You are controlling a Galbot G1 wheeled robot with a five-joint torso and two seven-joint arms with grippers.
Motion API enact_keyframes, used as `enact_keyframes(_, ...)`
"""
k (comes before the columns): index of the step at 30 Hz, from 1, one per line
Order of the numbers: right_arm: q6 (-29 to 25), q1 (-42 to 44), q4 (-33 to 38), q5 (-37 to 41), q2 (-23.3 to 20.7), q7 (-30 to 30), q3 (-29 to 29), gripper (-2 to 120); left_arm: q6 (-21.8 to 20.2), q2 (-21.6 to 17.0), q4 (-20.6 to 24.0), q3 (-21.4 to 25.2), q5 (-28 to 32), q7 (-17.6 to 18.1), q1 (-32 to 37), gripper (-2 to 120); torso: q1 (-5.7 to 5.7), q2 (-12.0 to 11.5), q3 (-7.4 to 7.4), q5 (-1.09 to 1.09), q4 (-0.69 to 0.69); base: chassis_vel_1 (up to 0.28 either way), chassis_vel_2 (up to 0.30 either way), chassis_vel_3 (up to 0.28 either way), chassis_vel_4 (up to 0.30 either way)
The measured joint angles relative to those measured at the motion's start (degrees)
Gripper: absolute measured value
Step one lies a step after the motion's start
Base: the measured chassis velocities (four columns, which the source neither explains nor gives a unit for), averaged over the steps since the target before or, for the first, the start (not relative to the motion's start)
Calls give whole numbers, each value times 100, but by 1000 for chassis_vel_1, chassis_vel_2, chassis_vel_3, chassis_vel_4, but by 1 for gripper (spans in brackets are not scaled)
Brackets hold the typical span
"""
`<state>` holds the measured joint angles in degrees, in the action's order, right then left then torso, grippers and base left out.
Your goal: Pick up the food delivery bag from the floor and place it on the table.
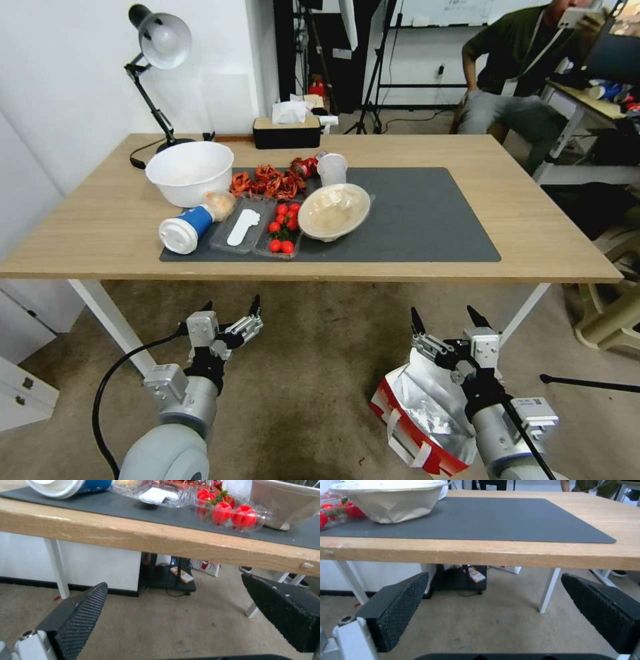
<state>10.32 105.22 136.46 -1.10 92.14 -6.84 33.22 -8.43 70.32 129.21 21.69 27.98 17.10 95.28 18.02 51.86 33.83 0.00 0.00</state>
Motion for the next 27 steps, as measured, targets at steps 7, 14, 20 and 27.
enact_keyframes(7,2,-23,-24,42,0,-9,20,100,9,6,-13,11,-52,-26,9,100,-73,-170,-94,0,0,0,0,0,0)
enact_keyframes(14,6,-52,-55,140,0,-48,52,100,62,16,-54,14,-106,-44,21,100,-162,-386,-222,1,0,0,0,0,0)
enact_keyframes(20,6,-63,-98,252,0,-103,89,100,119,26,-89,15,-154,-44,34,100,-224,-529,-304,0,0,0,0,0,0)
enact_keyframes(27,5,-63,-126,308,0,-146,105,100,177,31,-103,29,-198,-45,48,100,-292,-694,-401,0,0,0,0,0,0)
